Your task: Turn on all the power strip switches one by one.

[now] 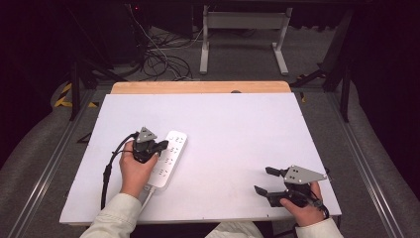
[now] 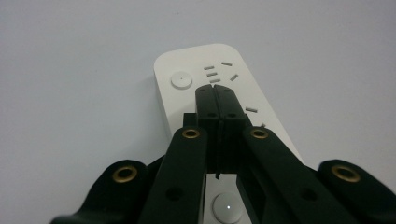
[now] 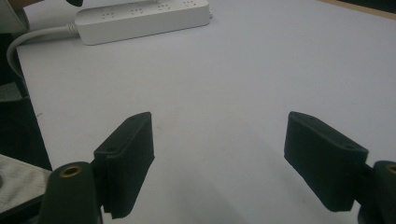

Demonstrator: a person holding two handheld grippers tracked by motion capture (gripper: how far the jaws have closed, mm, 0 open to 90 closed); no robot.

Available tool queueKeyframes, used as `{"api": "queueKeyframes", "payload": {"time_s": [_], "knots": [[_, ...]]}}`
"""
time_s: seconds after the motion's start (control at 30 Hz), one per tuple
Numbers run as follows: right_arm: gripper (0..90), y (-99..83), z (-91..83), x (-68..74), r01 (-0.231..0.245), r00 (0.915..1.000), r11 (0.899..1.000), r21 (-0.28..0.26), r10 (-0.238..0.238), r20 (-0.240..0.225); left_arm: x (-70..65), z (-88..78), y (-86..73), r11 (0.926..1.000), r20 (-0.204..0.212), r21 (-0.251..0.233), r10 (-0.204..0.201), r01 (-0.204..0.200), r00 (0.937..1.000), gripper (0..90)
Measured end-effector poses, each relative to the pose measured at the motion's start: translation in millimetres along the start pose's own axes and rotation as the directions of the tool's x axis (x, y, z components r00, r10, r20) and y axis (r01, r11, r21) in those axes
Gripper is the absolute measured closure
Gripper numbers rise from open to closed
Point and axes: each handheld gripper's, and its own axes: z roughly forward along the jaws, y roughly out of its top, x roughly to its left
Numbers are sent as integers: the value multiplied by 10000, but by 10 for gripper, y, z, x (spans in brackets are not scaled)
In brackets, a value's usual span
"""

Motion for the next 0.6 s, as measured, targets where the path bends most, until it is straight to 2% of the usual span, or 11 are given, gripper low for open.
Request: {"api": "queueKeyframes", "payload": {"time_s": [0.33, 0.5, 0.57, 0.6], "knots": [[244, 0, -1, 0, 11, 10000, 10000, 3, -11, 1, 24, 60, -17, 9997, -255, 211, 163, -158, 9995, 900], [244, 1, -4, 2, 14, 10000, 10000, 4, -14, -6, 3, 67, -17, 9998, -299, 208, 83, -77, 9995, 900], [244, 0, -2, 3, 22, 10000, 10000, 11, -22, -8, 5, 68, -15, 9993, -475, 210, 325, -315, 9983, 900], [244, 0, -1, 3, 28, 10000, 10000, 15, -28, -10, 1, 70, -18, 9993, -467, 232, 317, -307, 9984, 900]]}}
